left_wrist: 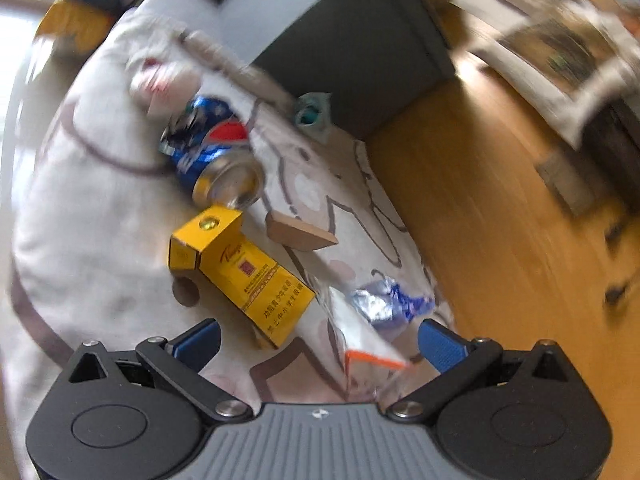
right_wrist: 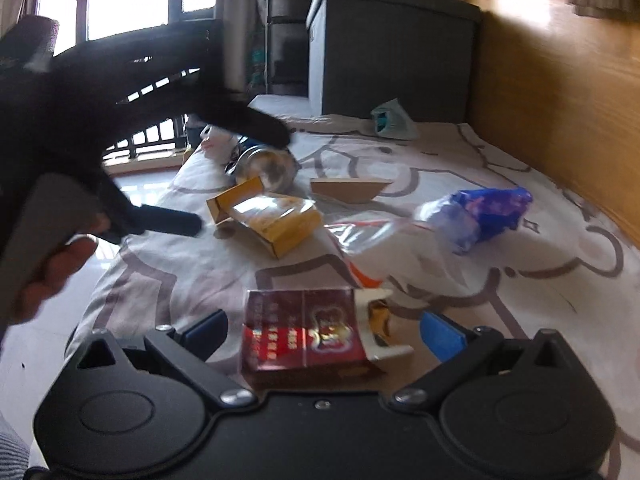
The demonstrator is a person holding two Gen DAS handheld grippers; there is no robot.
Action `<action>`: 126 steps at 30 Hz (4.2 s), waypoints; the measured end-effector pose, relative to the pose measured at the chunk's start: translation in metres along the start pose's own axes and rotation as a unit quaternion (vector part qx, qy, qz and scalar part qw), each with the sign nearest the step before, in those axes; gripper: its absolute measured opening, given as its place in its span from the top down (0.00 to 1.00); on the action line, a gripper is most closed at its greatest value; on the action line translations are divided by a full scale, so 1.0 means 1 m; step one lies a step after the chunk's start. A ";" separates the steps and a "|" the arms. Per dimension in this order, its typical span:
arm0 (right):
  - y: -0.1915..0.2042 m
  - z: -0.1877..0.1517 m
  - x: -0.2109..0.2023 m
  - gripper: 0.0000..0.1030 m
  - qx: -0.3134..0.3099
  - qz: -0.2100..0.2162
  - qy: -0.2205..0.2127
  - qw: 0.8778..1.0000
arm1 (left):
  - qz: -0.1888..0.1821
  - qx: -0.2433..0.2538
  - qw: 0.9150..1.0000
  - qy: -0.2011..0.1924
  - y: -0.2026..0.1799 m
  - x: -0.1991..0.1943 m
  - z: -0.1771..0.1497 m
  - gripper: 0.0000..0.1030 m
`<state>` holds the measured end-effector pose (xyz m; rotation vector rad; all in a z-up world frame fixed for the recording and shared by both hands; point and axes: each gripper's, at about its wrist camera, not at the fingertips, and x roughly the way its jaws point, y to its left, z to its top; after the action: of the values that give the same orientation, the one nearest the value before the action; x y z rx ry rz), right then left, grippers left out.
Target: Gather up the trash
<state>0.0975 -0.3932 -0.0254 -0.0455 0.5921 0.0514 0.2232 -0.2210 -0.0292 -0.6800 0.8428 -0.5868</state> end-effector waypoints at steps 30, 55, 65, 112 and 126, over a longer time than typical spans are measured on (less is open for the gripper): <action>0.009 -0.011 0.004 0.13 0.032 -0.019 0.016 0.999 | 0.066 -0.068 0.995 -0.016 0.024 0.042 0.022 0.69; 0.015 -0.009 -0.042 0.22 0.116 -0.067 0.022 0.991 | 0.119 0.196 0.973 -0.005 -0.008 -0.082 -0.002 0.71; 0.023 -0.005 -0.066 0.22 0.124 -0.082 0.014 0.989 | 0.145 0.272 0.951 -0.015 -0.012 -0.118 -0.029 0.72; 0.212 0.051 0.004 0.22 0.061 0.037 0.032 0.997 | 0.276 0.206 0.937 -0.059 0.124 -0.242 0.024 0.74; 0.280 0.034 0.087 0.22 0.048 0.088 0.102 0.990 | 0.339 0.138 0.930 -0.027 0.225 -0.242 0.038 0.74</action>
<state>0.1709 -0.1093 -0.0536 0.0958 0.8021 0.1906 0.1688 0.1051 -0.0635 -0.1178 0.8580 -0.0514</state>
